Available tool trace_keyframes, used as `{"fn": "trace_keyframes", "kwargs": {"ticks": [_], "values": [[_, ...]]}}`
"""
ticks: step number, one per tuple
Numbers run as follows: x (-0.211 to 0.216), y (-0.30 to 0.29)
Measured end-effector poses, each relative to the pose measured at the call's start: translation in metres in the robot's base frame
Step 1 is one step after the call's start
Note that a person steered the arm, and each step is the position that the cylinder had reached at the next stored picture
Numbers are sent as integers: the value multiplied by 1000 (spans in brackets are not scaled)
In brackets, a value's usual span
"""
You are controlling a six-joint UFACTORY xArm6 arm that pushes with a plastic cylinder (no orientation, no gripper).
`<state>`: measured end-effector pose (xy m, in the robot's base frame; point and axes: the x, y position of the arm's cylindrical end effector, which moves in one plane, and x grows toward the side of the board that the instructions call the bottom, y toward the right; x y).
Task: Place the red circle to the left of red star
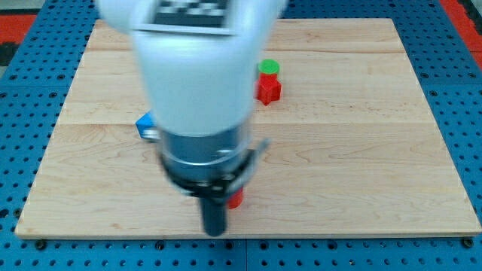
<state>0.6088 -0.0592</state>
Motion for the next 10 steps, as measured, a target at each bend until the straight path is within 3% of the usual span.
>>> {"fn": "trace_keyframes", "kwargs": {"ticks": [2, 4, 5, 6, 8, 10], "values": [[-71, 37], [-22, 79], [-50, 102], [-85, 65], [-89, 103], [-153, 47]]}}
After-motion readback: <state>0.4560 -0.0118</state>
